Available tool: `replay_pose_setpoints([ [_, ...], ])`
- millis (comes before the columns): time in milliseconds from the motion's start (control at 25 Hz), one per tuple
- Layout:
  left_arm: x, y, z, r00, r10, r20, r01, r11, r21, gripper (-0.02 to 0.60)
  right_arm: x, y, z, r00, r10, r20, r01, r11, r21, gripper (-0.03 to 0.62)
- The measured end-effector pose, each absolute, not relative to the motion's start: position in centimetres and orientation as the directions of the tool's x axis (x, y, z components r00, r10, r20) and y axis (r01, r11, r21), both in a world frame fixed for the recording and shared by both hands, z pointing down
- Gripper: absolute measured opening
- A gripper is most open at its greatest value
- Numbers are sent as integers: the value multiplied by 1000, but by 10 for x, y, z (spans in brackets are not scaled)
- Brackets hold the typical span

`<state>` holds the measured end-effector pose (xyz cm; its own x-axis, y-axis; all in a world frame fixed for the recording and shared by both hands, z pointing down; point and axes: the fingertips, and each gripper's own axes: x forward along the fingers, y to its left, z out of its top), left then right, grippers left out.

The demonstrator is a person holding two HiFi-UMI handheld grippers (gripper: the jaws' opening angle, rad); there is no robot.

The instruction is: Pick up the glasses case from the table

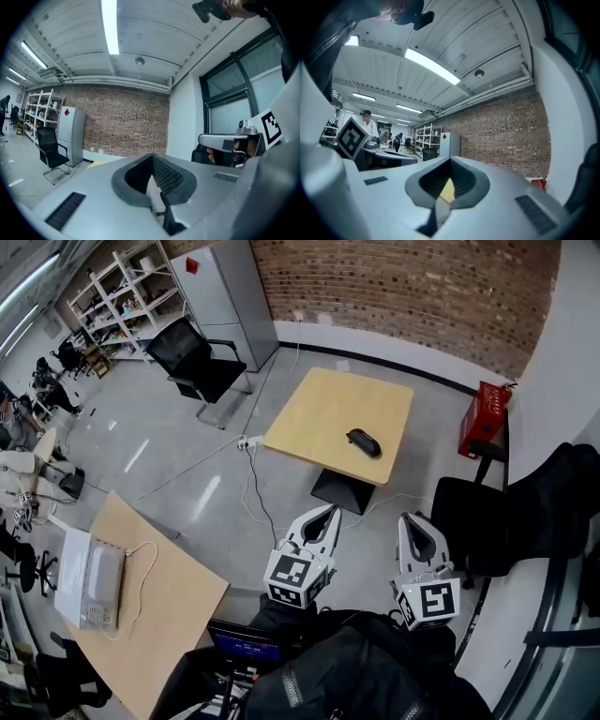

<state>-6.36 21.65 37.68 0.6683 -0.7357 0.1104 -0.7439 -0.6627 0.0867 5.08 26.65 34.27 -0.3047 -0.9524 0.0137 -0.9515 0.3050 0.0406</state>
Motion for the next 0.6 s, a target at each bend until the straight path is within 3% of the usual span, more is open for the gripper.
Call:
replay_pose_setpoints([
  [600, -17, 237, 401, 671, -722, 166, -740, -665, 101, 0, 78, 286, 366, -374, -925, 61, -927, 374, -5, 3],
])
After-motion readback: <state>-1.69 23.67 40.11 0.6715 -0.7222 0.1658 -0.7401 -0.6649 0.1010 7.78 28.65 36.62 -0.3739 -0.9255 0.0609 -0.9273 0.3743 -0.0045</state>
